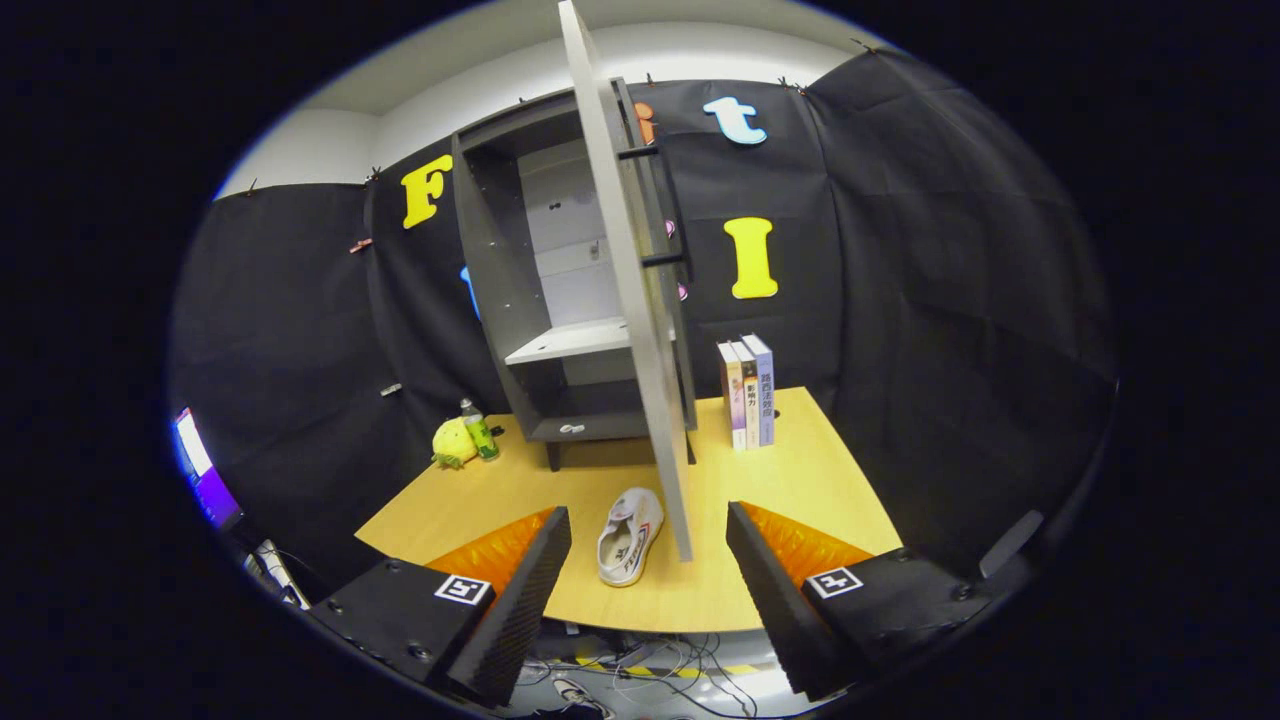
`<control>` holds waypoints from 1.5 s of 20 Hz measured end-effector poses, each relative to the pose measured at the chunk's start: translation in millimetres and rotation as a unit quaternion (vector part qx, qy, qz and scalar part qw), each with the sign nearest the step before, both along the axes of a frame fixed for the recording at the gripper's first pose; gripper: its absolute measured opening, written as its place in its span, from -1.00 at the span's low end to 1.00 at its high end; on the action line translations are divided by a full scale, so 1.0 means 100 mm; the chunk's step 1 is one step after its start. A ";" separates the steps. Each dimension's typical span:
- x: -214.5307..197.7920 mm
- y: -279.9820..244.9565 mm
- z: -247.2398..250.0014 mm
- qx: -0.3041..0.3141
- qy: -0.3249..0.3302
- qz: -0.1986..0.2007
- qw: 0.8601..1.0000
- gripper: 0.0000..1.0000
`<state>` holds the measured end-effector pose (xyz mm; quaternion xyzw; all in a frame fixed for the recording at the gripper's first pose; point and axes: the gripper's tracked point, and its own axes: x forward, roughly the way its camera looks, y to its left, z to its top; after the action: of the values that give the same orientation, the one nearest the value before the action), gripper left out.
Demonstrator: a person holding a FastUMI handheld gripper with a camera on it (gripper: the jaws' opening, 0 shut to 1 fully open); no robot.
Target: Open the shoe cabinet door, grab the shoes and put them into the shoe cabinet, then close the shoe cabinet door.
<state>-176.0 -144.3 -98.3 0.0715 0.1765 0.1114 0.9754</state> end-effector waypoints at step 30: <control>1.57 1.41 -2.79 -0.124 0.256 -0.027 0.958 0.99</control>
<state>-18.7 -3.4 -377.1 -0.0193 0.4304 0.0400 0.9016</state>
